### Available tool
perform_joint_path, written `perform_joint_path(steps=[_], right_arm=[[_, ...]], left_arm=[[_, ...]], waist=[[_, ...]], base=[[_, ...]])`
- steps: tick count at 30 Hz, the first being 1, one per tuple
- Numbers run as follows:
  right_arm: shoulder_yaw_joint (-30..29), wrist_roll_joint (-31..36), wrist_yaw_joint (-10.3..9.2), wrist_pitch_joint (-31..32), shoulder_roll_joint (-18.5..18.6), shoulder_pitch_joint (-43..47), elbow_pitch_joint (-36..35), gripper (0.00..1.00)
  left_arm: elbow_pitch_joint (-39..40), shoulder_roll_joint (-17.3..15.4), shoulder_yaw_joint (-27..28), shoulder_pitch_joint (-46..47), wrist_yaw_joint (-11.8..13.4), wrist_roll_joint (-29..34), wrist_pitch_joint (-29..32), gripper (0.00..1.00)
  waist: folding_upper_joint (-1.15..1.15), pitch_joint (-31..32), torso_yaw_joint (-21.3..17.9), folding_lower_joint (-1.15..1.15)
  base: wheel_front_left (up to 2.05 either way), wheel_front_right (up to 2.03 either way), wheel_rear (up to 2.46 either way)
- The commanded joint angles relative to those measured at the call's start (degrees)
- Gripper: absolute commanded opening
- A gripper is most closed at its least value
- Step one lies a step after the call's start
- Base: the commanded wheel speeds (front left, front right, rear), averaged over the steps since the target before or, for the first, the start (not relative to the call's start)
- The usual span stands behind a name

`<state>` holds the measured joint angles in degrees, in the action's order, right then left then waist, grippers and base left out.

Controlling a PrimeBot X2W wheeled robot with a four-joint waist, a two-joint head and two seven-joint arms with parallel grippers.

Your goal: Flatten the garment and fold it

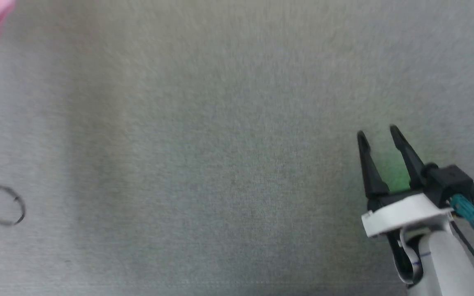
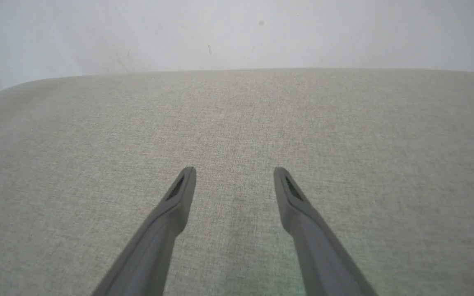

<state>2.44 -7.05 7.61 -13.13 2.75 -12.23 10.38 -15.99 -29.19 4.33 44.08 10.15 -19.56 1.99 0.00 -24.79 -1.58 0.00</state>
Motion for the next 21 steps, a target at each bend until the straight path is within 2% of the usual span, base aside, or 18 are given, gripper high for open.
perform_joint_path(steps=[1,5,10,15,21], right_arm=[[-0.2,-0.4,-0.12,0.0,0.1,0.5,-0.1,1.00],[-1.2,-1.0,-0.12,0.4,0.1,2.1,-0.5,1.00],[-1.5,-1.7,-0.12,0.9,0.1,3.1,-1.6,1.00],[-2.0,-2.1,-0.12,1.4,0.1,3.8,-2.8,1.00],[-2.7,-2.4,-0.12,1.9,0.1,4.5,-3.7,1.00]], left_arm=[[0.0,0.6,-0.6,1.4,-0.7,0.3,-1.1,0.00],[0.1,3.7,-4.8,5.1,-3.6,0.5,-4.3,0.00],[-0.1,9.1,-11.0,8.3,-6.9,0.3,-5.0,0.00],[-2.4,15.3,-17.2,8.2,-10.0,-0.8,-4.0,0.00],[-8.7,22.1,-24.4,3.5,-13.1,-2.7,0.2,0.00]], waist=[[0.00,13.4,3.9,0.00],[0.00,16.3,2.5,0.00],[0.00,17.7,-1.1,0.00],[0.00,17.8,-5.4,0.00],[0.00,16.8,-9.8,0.00]], base=[[0.00,0.00,0.00],[0.00,0.00,0.00],[0.00,0.00,0.00],[0.00,0.00,0.00],[0.00,0.00,0.00]])
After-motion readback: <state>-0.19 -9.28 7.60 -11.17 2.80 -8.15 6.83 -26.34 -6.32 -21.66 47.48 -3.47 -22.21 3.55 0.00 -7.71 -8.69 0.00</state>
